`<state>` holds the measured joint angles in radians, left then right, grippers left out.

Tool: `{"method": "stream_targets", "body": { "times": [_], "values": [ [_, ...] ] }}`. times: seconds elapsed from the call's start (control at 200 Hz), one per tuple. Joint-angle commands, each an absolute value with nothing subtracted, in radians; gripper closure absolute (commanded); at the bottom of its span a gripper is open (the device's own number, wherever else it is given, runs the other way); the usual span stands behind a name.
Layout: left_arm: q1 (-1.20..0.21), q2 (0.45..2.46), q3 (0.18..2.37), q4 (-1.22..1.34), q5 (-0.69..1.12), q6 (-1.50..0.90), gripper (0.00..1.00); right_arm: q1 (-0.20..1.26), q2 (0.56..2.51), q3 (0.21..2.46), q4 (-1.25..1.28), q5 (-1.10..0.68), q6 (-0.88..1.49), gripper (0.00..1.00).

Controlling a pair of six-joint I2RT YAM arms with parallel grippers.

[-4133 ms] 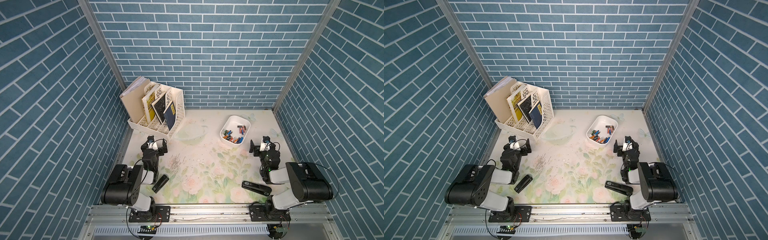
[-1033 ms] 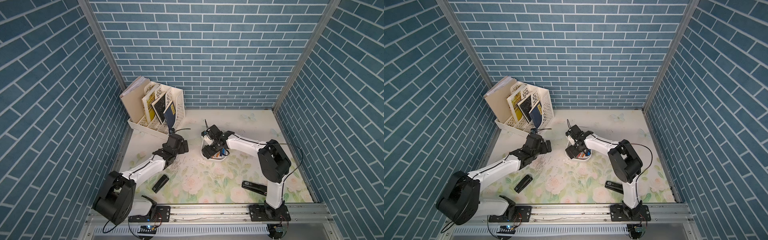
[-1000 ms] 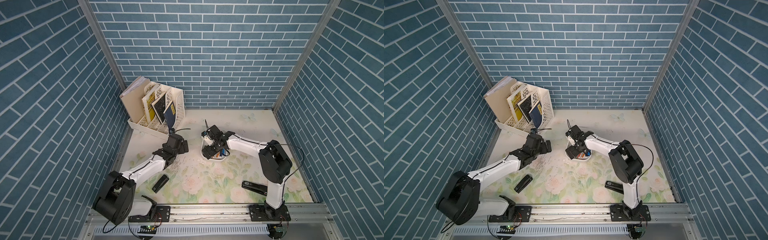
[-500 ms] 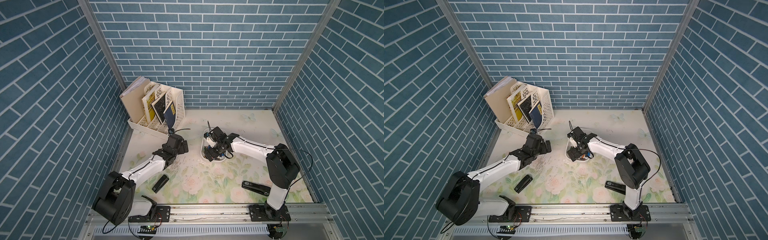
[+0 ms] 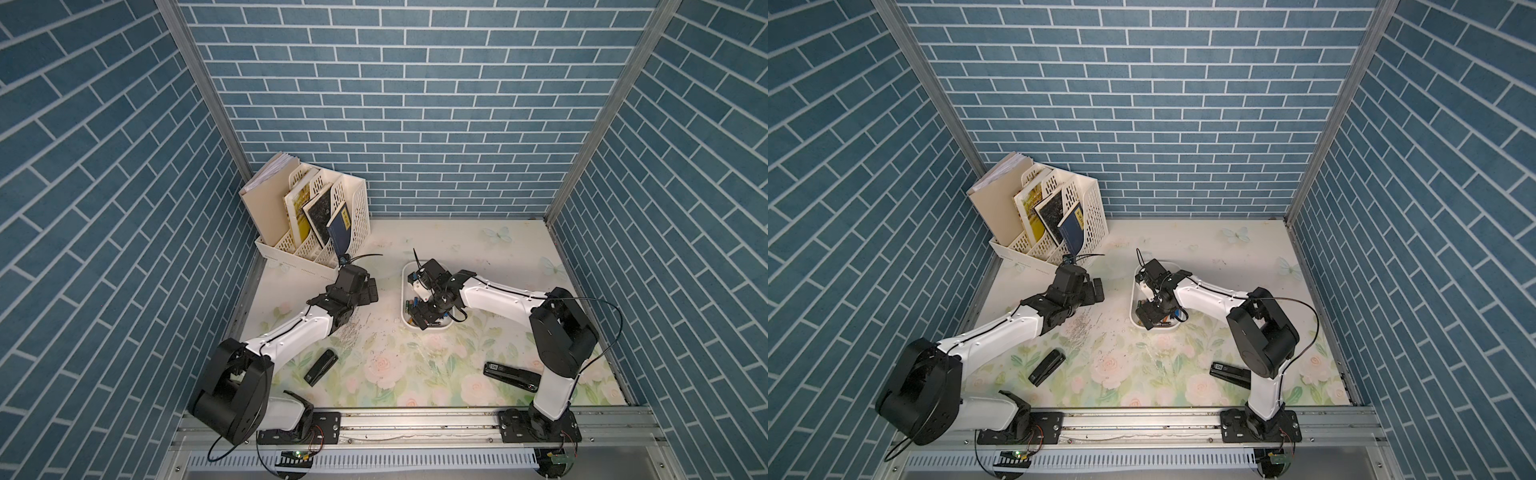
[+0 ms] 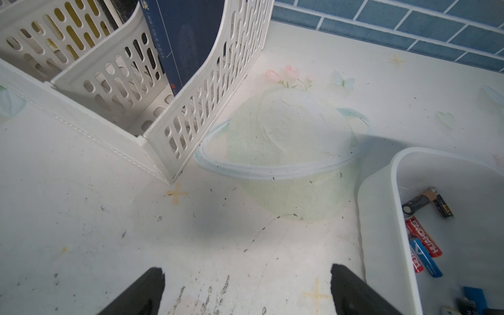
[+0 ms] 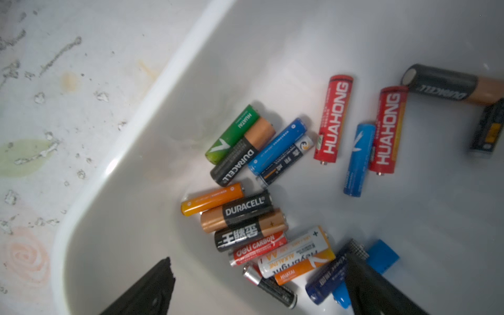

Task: Take the batteries out of the storage box
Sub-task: Move the storage box to the center of the board.

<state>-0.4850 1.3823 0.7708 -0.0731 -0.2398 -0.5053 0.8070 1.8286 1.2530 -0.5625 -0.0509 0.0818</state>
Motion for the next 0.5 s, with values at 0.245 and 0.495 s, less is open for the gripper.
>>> {"method": "stream_targets", "body": {
  "times": [0.245, 0.495],
  "values": [
    [-0.492, 1.433, 0.843, -0.133, -0.206, -0.525, 0.00, 0.813, 1.836, 1.307, -0.586, 0.075, 0.162, 0.09],
    [-0.494, 1.460, 0.859, -0.147, -0.191, -0.521, 0.00, 0.801, 1.914, 1.396, -0.591, 0.056, 0.142, 0.48]
  ]
}}
